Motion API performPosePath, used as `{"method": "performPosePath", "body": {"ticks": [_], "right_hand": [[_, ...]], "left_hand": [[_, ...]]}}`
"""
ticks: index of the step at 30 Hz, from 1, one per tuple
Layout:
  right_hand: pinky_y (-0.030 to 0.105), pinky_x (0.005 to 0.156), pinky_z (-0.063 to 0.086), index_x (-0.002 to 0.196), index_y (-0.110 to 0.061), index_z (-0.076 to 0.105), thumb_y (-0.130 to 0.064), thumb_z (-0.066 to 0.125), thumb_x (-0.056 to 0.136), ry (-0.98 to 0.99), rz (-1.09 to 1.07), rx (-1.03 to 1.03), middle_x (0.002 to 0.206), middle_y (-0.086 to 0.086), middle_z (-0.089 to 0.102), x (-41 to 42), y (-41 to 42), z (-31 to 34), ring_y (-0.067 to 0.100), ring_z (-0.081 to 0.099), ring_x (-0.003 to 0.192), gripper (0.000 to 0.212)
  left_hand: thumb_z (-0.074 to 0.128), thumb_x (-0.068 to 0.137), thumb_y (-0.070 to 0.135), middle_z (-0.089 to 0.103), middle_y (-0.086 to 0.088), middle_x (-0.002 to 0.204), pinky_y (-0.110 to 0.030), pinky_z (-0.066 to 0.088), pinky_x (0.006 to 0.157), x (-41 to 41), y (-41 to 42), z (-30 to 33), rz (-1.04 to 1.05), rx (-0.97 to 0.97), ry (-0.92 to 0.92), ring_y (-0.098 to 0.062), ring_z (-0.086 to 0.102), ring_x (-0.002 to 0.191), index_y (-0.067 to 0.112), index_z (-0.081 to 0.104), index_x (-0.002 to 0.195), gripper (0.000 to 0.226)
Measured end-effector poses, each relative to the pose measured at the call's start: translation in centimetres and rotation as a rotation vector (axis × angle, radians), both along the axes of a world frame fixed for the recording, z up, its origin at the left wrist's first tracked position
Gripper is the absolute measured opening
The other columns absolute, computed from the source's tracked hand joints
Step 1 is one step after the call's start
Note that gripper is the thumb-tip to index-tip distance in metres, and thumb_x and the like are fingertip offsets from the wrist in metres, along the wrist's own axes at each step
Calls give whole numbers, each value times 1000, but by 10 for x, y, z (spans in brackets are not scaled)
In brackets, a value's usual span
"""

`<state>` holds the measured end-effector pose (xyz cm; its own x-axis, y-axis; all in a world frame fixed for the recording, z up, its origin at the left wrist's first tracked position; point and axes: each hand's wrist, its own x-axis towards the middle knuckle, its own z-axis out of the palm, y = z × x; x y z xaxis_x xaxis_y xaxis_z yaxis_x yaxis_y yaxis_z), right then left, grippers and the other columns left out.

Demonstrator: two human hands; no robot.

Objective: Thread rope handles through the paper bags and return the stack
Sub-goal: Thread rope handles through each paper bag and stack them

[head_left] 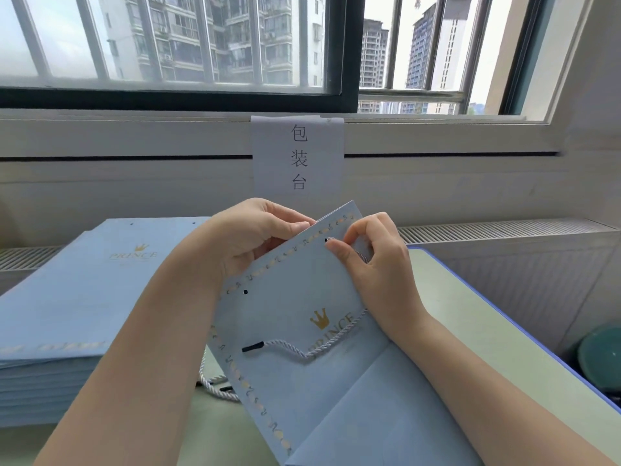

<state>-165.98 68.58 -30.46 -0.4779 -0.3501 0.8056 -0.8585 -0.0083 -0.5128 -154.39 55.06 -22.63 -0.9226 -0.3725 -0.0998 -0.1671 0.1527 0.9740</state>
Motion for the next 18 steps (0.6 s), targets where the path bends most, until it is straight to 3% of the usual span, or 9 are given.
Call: {"method": "performPosePath", "body": {"ticks": [4,12,18], "right_hand": [[8,67,36,78,-23,49,-33,64,82,47,28,-11,86,-9,47,3,-1,1,-4,46,80,18],[9,70,36,82,-21,53,-30,55,89,15,54,12,88,-13,48,0,-1,-3,-3,47,81,12],[16,76,42,82,-17,58,-37,64,80,0,69,128,102,-4,51,-4,-2,-4,3,49,90,21]], "left_hand": [[61,87,8,71,-17,90,-27,57,56,1,-1,-1,-36,10,-37,-21,67,61,6,72,104,20],[64,87,8,72,-12,78,-24,55,52,-1,4,-1,108,-174,1,-19,64,56,9,74,85,11],[64,87,10,73,-10,75,-26,55,55,-1,4,1,165,-191,73,-18,65,58,12,73,88,9]]}}
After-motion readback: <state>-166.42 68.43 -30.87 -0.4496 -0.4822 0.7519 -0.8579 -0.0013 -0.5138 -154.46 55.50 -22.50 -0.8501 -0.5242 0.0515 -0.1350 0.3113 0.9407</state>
